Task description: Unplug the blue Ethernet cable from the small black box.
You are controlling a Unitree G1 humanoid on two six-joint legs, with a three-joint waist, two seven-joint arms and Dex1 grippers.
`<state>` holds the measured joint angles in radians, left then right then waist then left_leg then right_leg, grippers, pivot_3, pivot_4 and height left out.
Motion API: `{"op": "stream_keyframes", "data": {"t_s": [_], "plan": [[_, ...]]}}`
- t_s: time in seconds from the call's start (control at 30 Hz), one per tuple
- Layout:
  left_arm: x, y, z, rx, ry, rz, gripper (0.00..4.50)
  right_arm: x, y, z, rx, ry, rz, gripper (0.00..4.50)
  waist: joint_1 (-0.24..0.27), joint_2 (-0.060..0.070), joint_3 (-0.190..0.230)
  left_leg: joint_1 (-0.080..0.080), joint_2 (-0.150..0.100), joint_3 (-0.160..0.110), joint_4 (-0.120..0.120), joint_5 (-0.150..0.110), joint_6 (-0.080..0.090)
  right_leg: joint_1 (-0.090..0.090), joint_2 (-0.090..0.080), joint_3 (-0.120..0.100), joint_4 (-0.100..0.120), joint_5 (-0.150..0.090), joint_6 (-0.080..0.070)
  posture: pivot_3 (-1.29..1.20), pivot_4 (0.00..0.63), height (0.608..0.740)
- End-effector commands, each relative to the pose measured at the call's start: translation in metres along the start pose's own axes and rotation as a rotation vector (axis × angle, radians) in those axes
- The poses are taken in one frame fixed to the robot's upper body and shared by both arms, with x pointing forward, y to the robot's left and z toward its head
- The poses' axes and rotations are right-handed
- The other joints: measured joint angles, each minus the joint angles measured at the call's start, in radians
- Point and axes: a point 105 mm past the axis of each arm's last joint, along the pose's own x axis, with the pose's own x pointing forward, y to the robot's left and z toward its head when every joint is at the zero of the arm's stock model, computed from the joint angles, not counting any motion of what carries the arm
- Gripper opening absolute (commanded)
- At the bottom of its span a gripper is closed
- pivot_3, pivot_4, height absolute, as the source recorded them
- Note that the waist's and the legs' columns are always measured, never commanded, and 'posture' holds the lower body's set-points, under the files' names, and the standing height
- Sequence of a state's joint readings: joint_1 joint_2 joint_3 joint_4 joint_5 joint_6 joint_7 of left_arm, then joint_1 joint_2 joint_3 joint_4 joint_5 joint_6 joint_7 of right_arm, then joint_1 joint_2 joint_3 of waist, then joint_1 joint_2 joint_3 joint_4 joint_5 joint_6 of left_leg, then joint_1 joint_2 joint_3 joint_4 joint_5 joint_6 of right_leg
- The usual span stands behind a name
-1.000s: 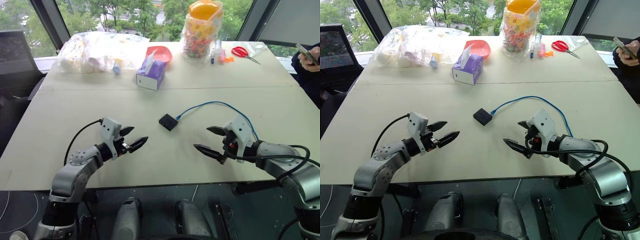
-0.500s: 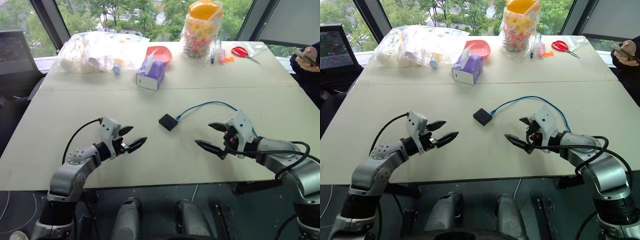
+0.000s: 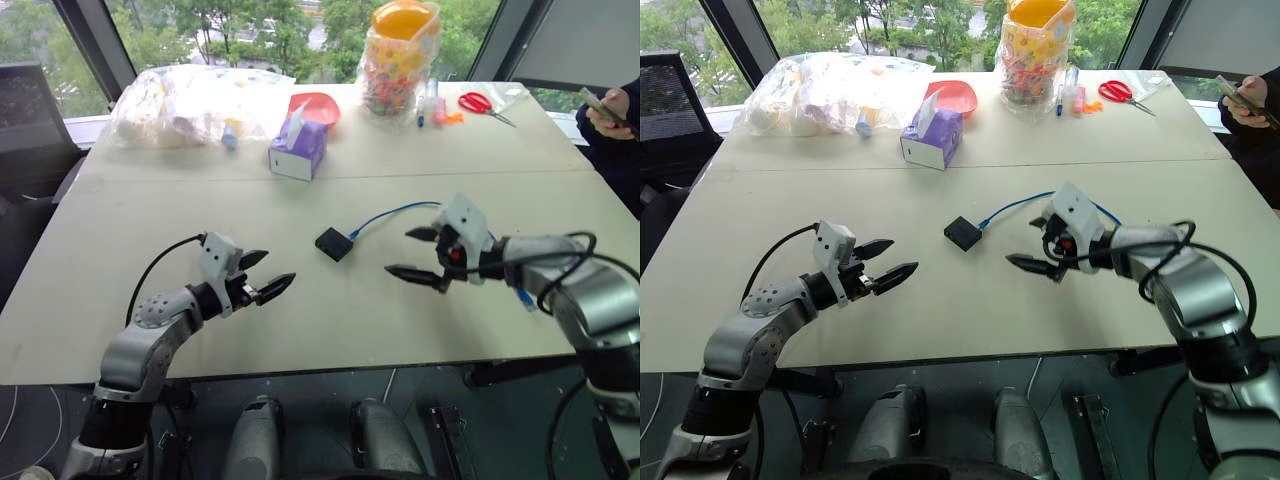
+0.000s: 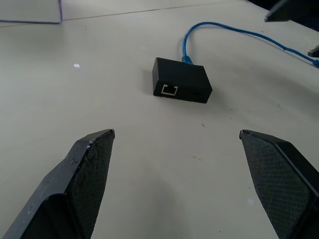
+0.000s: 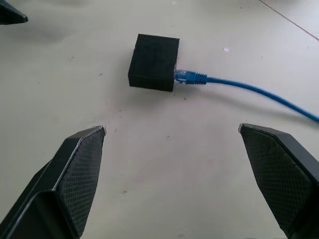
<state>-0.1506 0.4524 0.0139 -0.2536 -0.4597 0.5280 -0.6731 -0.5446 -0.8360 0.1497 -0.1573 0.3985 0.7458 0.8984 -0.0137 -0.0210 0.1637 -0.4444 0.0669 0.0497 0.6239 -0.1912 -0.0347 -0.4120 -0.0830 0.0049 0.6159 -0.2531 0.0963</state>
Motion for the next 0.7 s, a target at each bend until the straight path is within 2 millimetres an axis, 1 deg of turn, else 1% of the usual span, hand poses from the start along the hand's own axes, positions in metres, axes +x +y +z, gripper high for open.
{"op": "stream_keyframes", "data": {"t_s": [0.03, 0.17, 0.23, 0.37, 0.43, 0.57, 0.7], "plan": [[0.001, -0.001, 0.008, 0.034, -0.038, -0.002, 4.19, 0.007, -0.012, 0.011, -0.111, 0.032, 0.055, 4.5, 0.002, 0.0, 0.0, 0.0, 0.0, 0.0, -0.001, 0.0, 0.0, 0.0, 0.0, 0.0, 0.0, 0.0, 0.0, 0.0, 0.15, 0.735], [0.0, -0.006, 0.005, 0.041, -0.031, -0.021, 4.19, 0.034, -0.038, 0.027, -0.239, 0.107, 0.123, 4.5, -0.005, 0.002, 0.001, -0.001, 0.0, 0.001, -0.001, 0.0, 0.0, -0.001, 0.001, 0.001, 0.001, 0.0, 0.001, 0.0, 0.15, 0.735], [-0.001, -0.007, 0.004, 0.05, -0.029, -0.02, 4.19, 0.048, -0.044, 0.03, -0.275, 0.157, 0.172, 4.5, -0.006, 0.003, 0.002, 0.0, 0.0, 0.002, -0.001, 0.0, 0.0, -0.002, 0.001, 0.002, 0.003, 0.0, 0.001, 0.0, 0.15, 0.735], [-0.004, -0.005, 0.005, 0.051, -0.039, 0.01, 4.19, 0.069, -0.047, 0.034, -0.33, 0.228, 0.239, 4.5, 0.002, 0.003, 0.002, -0.001, 0.0, 0.002, -0.001, 0.0, 0.0, -0.005, 0.002, 0.002, 0.01, -0.001, 0.003, 0.0, 0.15, 0.735], [-0.007, -0.005, 0.005, 0.052, -0.042, 0.027, 4.19, 0.078, -0.046, 0.031, -0.362, 0.289, 0.265, 4.5, 0.003, 0.003, 0.003, -0.001, 0.0, 0.002, -0.001, 0.0, 0.0, -0.007, 0.001, 0.002, 0.014, -0.002, 0.005, 0.0, 0.15, 0.735], [-0.013, -0.007, 0.003, 0.059, -0.044, 0.052, 4.19, 0.086, -0.046, 0.018, -0.44, 0.397, 0.282, 4.5, 0.001, 0.004, 0.003, -0.001, 0.0, 0.002, -0.001, 0.0, 0.0, -0.008, 0.001, 0.002, 0.015, -0.002, 0.006, 0.0, 0.15, 0.735], [-0.017, -0.006, 0.004, 0.063, -0.055, 0.091, 4.19, 0.094, -0.042, 0.018, -0.46, 0.416, 0.285, 4.5, -0.006, 0.004, 0.004, 0.0, 0.0, 0.002, -0.001, 0.001, -0.001, -0.008, 0.001, 0.002, 0.016, -0.002, 0.005, 0.0, 0.15, 0.735]]}}
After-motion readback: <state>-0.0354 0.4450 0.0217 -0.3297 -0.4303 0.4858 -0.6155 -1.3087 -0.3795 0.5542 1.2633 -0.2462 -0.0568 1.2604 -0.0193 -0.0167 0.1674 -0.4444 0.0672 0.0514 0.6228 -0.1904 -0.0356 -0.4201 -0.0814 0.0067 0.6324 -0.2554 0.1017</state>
